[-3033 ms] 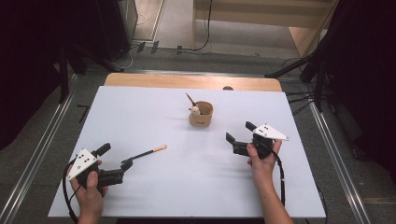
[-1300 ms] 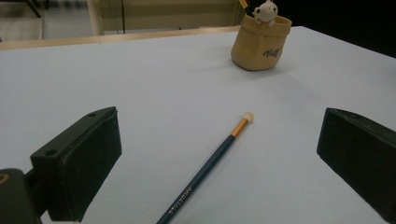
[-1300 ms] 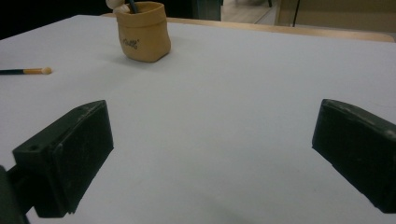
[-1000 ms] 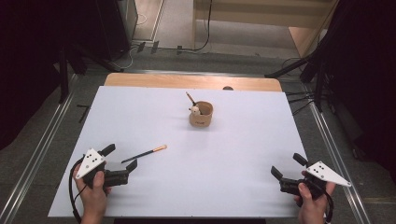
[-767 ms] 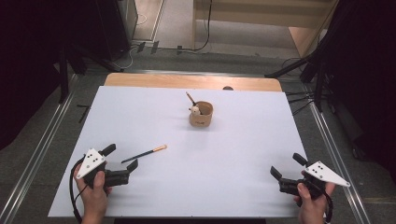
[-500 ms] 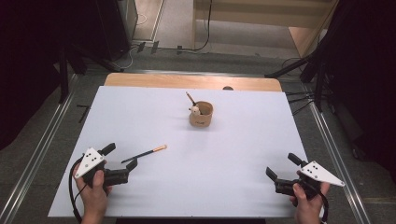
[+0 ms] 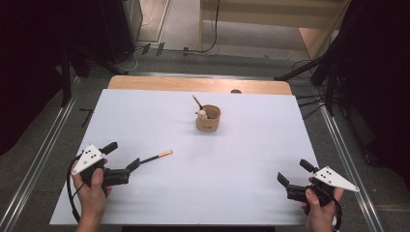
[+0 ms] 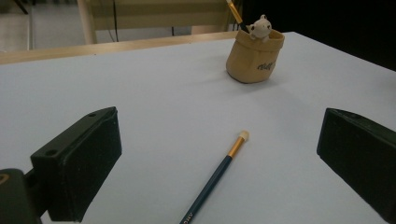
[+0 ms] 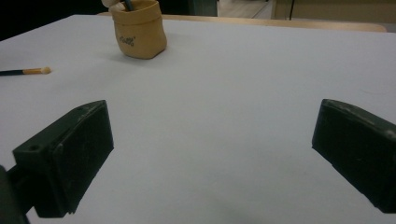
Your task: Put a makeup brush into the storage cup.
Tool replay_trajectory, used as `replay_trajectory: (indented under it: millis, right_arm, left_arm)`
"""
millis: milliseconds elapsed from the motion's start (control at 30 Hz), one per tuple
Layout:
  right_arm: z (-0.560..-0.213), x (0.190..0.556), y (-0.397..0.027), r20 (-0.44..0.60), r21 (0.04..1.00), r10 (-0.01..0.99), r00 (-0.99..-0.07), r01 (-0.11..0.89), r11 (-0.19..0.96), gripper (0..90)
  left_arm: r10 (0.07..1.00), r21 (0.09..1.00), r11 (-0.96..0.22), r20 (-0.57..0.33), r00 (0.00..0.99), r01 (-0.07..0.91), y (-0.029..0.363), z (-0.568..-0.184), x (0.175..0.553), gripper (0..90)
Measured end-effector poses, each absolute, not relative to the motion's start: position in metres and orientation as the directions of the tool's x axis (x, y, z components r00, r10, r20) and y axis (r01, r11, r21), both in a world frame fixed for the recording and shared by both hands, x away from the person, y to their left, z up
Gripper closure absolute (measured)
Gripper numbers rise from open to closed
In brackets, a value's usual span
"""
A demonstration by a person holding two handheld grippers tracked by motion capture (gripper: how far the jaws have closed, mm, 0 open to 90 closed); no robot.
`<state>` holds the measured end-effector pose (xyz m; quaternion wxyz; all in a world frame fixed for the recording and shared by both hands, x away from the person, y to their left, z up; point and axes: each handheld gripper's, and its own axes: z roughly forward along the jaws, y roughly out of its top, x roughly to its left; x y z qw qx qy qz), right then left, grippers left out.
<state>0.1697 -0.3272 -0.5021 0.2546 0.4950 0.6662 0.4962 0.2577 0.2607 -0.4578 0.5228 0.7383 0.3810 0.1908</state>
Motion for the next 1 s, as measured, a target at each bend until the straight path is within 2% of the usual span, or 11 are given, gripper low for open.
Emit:
replay_trajectory:
  millis: [400,500,633,700,767,900,1000]
  right_arm:
    - [-0.5,0.173,-0.321,0.161,0.912,0.906,-0.392,0.41,0.016,0.0]
    - [-0.501,0.174,-0.321,0.161,0.91,0.904,-0.396,0.414,0.019,0.0]
    - [-0.501,0.174,-0.32,0.147,0.909,0.905,-0.399,0.415,0.035,0.0]
    - [-0.502,0.174,-0.32,0.15,0.909,0.906,-0.397,0.416,0.032,0.0]
    - [-0.502,0.174,-0.321,0.152,0.908,0.906,-0.395,0.417,0.03,0.0]
    - [-0.502,0.174,-0.321,0.158,0.908,0.906,-0.394,0.418,0.024,0.0]
    - [-0.502,0.174,-0.32,0.153,0.909,0.905,-0.397,0.415,0.029,0.0]
  left_arm:
    - [0.715,0.796,-0.349,-0.115,0.69,0.495,0.249,-0.452,0.28,0.7]
    - [0.723,0.774,-0.376,-0.099,0.684,0.51,0.241,-0.452,0.284,9.6]
    - [0.703,0.736,-0.413,-0.116,0.702,0.536,0.23,-0.455,0.292,10.3]
    - [0.705,0.713,-0.437,-0.107,0.701,0.548,0.223,-0.458,0.296,15.2]
    - [0.701,0.686,-0.472,-0.089,0.708,0.554,0.218,-0.459,0.299,16.1]
    - [0.687,0.644,-0.533,-0.048,0.725,0.549,0.209,-0.46,0.304,22.9]
    - [0.683,0.621,-0.554,-0.042,0.729,0.554,0.206,-0.458,0.308,31.7]
